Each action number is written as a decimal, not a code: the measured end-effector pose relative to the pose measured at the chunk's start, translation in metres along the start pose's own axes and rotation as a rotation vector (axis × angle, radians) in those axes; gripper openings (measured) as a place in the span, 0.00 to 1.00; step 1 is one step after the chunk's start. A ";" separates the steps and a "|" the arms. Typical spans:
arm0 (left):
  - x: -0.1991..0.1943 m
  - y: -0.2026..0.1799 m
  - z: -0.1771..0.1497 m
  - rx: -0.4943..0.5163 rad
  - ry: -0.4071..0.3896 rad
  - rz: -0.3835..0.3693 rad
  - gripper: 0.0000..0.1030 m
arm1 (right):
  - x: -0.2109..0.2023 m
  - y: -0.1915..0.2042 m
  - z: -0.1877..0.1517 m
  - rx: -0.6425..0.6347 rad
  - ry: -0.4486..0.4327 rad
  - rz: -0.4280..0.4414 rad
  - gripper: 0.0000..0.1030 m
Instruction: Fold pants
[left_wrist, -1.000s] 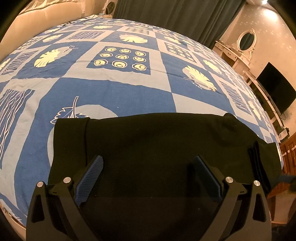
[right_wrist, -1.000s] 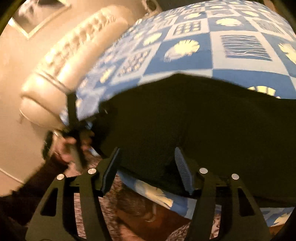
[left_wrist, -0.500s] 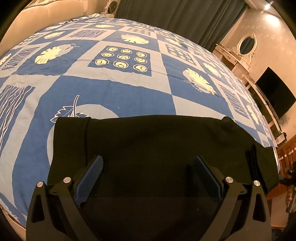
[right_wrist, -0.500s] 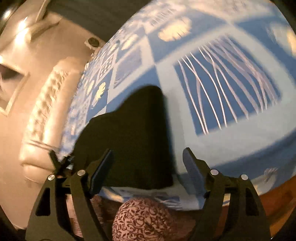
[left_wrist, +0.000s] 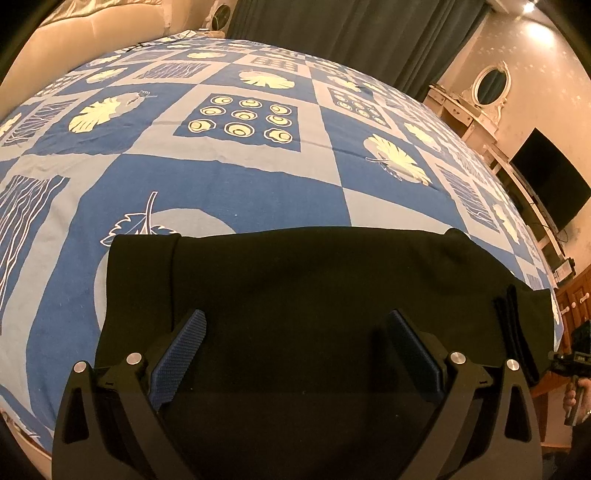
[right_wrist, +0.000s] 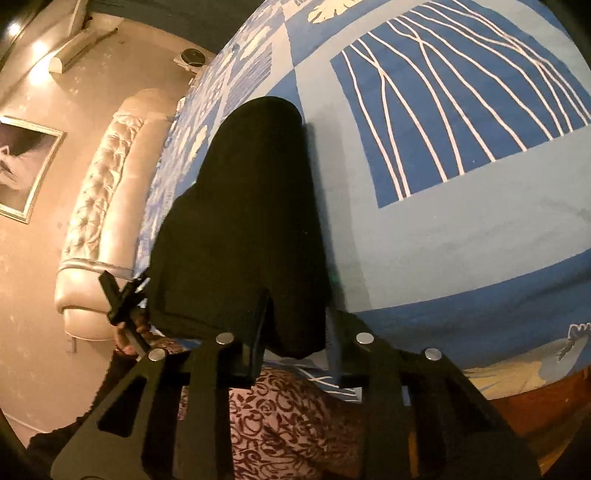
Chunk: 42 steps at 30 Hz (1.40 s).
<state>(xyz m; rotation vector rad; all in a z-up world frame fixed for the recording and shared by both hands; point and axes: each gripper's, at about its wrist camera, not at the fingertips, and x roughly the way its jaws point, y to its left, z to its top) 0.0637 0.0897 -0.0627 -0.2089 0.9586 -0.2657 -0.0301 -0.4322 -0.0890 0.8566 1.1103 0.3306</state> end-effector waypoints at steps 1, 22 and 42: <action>0.000 0.000 0.000 0.000 0.000 -0.001 0.95 | -0.001 0.000 0.002 0.008 -0.002 0.017 0.31; -0.001 0.000 -0.002 0.011 -0.008 -0.007 0.95 | 0.027 -0.006 0.099 0.112 -0.091 0.043 0.25; -0.015 0.019 0.009 -0.167 0.040 -0.127 0.94 | -0.017 0.082 0.035 0.020 -0.408 -0.285 0.63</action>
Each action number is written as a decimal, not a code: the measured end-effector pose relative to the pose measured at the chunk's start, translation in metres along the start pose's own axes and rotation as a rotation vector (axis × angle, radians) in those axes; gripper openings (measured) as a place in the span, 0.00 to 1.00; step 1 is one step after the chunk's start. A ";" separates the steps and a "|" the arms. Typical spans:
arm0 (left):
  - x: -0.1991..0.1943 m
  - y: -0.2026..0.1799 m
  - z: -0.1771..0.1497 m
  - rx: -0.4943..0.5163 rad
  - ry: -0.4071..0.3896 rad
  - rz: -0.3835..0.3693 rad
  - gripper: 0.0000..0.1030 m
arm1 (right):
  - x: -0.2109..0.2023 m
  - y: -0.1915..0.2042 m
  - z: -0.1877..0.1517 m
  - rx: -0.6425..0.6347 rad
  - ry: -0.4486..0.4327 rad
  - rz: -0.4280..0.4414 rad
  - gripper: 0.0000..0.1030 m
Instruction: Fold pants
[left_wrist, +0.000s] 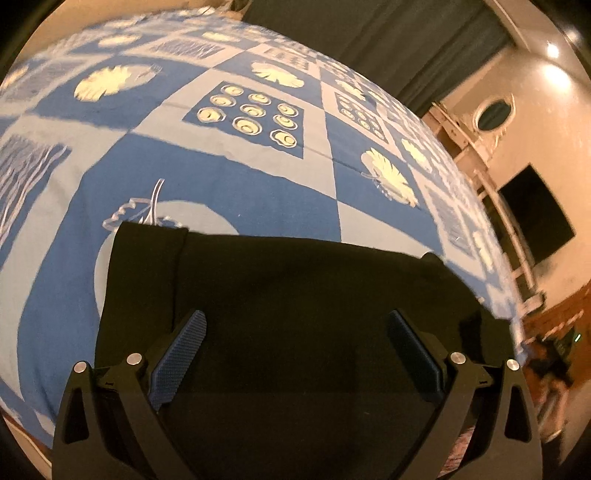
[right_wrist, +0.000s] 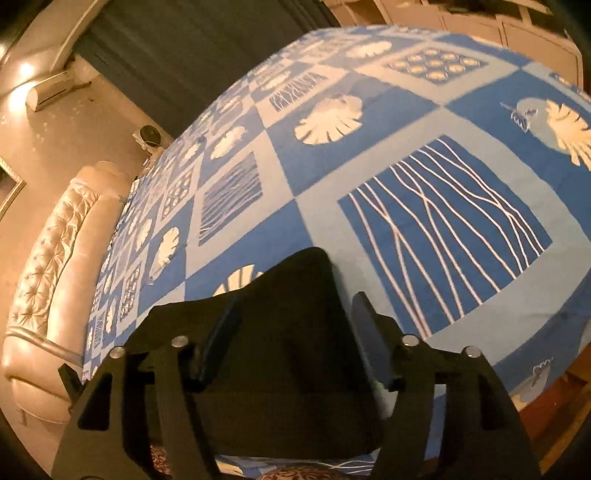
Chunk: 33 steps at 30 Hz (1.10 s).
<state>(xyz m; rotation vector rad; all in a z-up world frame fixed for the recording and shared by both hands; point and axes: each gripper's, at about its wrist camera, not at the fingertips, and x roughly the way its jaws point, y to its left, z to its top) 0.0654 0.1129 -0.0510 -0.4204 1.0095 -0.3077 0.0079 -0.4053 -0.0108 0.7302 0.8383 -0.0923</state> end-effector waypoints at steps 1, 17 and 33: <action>-0.003 0.003 0.001 -0.027 0.009 -0.017 0.95 | -0.001 0.003 -0.002 -0.003 -0.001 0.002 0.63; -0.070 0.088 -0.008 -0.200 0.019 -0.141 0.94 | 0.008 0.037 -0.028 -0.090 0.045 0.003 0.65; -0.045 0.099 -0.043 -0.318 0.065 -0.423 0.94 | 0.023 0.053 -0.042 -0.162 0.093 0.006 0.66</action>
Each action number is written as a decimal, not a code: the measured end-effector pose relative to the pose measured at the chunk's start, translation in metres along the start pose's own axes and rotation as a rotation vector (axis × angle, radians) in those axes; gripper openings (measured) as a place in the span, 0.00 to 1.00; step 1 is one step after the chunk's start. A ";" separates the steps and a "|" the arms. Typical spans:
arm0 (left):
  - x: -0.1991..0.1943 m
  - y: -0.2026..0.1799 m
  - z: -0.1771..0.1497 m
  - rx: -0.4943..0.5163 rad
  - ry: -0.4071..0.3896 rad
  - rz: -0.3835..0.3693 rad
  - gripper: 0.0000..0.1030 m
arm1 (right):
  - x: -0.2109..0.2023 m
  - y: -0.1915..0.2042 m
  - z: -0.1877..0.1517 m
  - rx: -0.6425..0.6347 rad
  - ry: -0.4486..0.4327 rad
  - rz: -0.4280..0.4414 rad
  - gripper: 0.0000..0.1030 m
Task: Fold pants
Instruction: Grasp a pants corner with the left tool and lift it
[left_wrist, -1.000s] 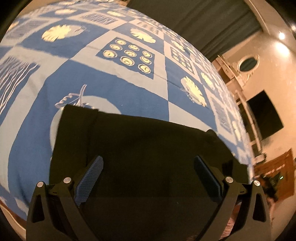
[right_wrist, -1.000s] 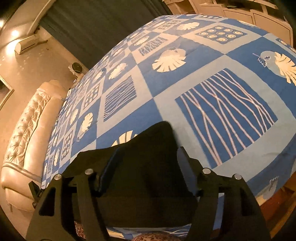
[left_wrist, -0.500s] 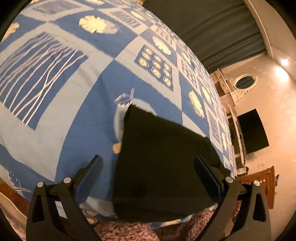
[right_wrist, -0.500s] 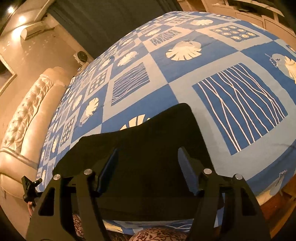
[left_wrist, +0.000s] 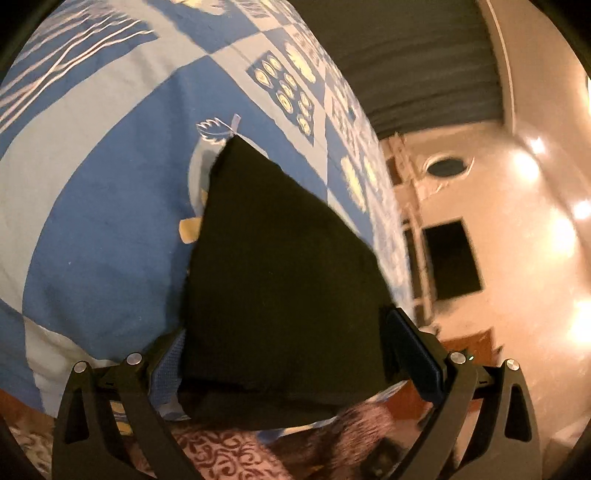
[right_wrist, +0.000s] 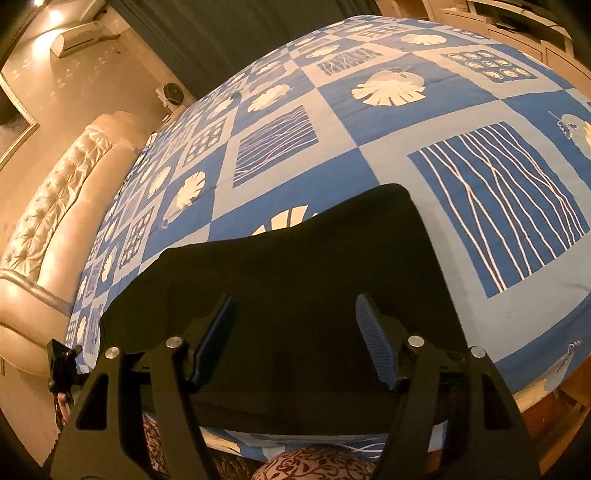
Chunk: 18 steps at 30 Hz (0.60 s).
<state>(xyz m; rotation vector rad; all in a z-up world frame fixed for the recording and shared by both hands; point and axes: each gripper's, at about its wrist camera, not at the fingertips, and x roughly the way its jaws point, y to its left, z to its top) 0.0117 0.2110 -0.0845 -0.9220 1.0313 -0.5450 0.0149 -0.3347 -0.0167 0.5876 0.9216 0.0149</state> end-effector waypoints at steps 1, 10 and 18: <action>-0.001 0.003 0.000 -0.028 -0.004 -0.016 0.94 | 0.000 0.001 0.000 -0.002 0.001 0.000 0.66; 0.005 -0.001 -0.002 0.049 0.038 0.158 0.34 | 0.002 0.001 -0.002 -0.007 0.004 -0.003 0.66; -0.004 -0.028 0.003 0.115 -0.012 0.110 0.33 | 0.000 0.001 -0.002 -0.021 -0.008 -0.028 0.66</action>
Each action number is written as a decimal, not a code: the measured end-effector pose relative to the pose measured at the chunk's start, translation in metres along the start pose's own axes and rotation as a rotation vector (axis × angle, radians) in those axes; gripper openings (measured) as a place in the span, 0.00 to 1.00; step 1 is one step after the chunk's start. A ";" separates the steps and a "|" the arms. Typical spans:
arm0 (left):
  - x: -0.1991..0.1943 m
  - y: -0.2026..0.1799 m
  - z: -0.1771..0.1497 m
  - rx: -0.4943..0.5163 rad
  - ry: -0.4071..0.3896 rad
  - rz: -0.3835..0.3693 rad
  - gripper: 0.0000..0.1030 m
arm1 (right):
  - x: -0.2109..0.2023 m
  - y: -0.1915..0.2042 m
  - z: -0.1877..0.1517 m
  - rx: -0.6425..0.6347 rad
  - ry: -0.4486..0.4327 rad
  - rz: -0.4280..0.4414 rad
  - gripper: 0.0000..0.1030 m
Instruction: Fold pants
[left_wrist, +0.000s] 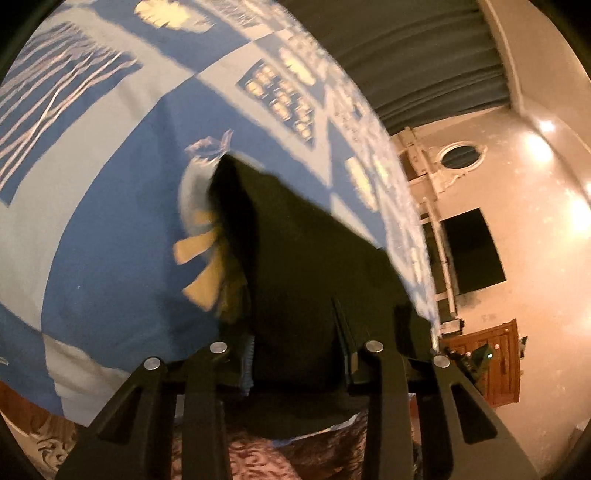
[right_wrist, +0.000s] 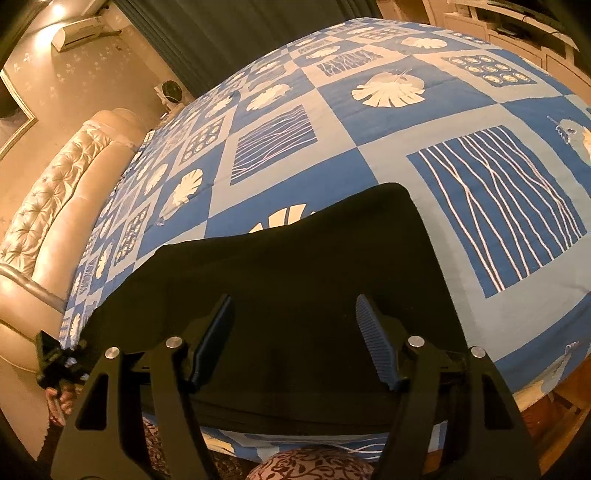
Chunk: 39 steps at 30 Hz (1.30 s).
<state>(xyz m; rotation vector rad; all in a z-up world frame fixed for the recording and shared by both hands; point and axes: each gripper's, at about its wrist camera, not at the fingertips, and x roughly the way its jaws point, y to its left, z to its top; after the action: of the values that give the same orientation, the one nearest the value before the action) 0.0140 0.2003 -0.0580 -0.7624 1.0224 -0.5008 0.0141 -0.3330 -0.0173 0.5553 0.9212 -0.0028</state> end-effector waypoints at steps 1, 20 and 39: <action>-0.002 -0.003 0.000 0.004 -0.008 -0.007 0.33 | 0.000 0.000 0.000 -0.005 -0.001 -0.005 0.66; 0.017 -0.097 0.006 0.146 -0.043 -0.068 0.32 | -0.001 0.013 -0.001 -0.068 -0.013 -0.034 0.66; 0.078 -0.171 -0.010 0.252 0.037 -0.128 0.15 | -0.005 0.022 0.001 -0.077 -0.019 -0.022 0.66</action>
<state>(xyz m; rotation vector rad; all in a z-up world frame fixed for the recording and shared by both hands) 0.0354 0.0329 0.0252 -0.5971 0.9274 -0.7416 0.0168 -0.3153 -0.0033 0.4730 0.9050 0.0080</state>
